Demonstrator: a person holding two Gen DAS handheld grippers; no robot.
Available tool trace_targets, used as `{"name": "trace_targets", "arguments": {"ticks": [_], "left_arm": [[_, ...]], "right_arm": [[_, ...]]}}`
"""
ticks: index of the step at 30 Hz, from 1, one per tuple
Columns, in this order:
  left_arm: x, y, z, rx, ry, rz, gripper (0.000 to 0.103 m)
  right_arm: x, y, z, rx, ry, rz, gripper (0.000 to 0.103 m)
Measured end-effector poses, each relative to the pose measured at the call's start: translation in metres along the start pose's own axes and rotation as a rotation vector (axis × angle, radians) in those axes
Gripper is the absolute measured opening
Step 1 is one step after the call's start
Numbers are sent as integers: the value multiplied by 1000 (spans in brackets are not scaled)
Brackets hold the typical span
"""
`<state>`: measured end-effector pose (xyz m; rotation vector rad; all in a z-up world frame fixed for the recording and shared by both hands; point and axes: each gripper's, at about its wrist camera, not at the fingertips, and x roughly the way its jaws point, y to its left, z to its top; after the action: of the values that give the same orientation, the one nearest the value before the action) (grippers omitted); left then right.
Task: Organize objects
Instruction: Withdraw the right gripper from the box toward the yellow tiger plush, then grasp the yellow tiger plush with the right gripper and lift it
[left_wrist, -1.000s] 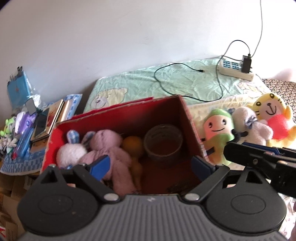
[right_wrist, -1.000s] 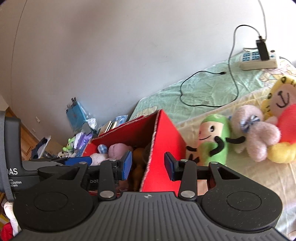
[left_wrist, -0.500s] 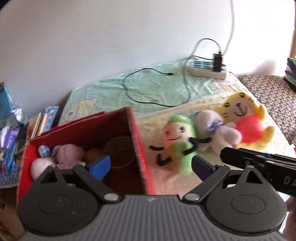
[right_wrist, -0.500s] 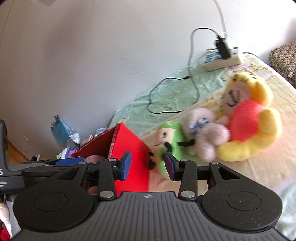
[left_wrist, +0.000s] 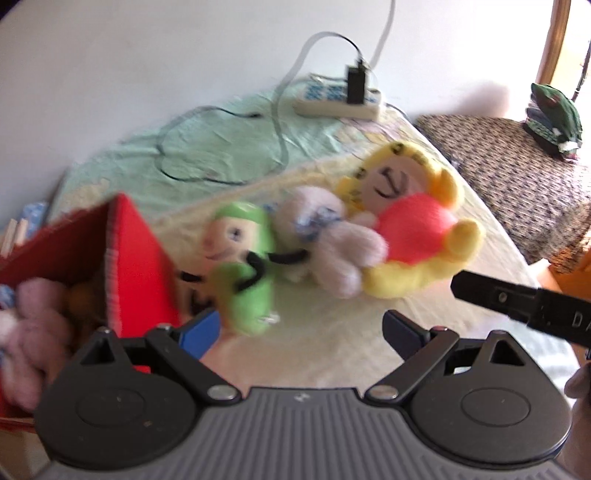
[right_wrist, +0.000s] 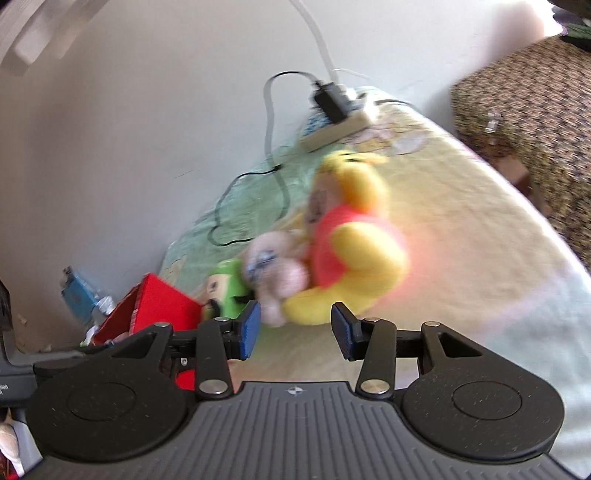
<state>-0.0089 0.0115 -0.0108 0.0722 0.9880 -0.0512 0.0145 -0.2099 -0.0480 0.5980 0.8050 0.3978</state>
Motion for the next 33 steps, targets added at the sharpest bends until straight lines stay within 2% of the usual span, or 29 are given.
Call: {"name": "trace_targets", "arguments": {"ticks": [9,16,18,22,33], "left_arm": [[28,-32,-1,-24,44,-173,95],[46,-43,-5,-39,67,-274,95],[50,-44,-6,-44,71,-283,95],[57,-41,-6,-60,84,-270,95],[68,-25,3,-99,90,-219,95]], "right_arm": [[-6,-46,17,109,-3,-57,47],[3,-70,37,172,-15,-48,49],[11,-75,44,191,-4,-32,54],[31,-76,55,201,20,2,55],[101,-68,74,130,129,59,58]]}}
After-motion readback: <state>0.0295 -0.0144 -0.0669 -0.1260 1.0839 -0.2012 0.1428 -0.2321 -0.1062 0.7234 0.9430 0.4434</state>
